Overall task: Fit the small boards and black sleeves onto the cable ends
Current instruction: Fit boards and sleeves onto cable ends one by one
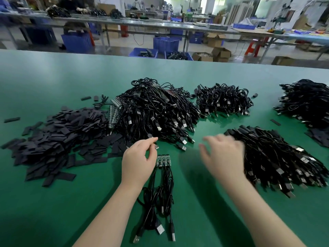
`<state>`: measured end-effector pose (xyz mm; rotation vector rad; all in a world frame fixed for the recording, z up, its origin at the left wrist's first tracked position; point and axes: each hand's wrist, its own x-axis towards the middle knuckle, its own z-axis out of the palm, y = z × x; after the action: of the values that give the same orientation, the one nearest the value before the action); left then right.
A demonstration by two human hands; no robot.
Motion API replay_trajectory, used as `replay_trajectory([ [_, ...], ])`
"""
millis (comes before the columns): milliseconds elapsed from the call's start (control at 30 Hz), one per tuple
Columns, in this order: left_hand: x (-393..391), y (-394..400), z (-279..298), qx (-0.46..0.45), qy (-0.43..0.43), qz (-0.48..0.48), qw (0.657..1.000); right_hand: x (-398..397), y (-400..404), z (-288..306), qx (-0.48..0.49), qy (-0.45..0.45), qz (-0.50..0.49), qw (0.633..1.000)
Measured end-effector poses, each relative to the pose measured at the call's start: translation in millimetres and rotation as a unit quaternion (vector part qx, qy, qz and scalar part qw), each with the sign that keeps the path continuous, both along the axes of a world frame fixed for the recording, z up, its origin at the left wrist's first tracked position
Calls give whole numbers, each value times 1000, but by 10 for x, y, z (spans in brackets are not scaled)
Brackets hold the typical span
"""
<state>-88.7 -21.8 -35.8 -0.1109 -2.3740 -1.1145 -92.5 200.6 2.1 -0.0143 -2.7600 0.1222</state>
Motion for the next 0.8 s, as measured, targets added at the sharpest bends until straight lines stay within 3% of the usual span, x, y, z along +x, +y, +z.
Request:
replay_trajectory([
  [100,-4,1,-37,-28,-45,13,999,28,-472,-139,-148,-167,89,971],
  [167,-13,-7,-60,-37,-67,23,997,-29,-615,-199,-175,-206,107,957],
  [400,-50,-4,-101,-46,-113,12,992,-217,-653,-338,-228,-206,128,943],
  [533,-60,-18,-112,-38,-125,-28,991,-171,-641,-433,-222,-158,139,952],
  [700,-53,-8,-104,-38,-105,-46,993,-160,-616,-461,-228,-144,152,951],
  [800,-59,1,-102,1,-90,-54,994,-128,-609,-461,-279,-133,148,939],
])
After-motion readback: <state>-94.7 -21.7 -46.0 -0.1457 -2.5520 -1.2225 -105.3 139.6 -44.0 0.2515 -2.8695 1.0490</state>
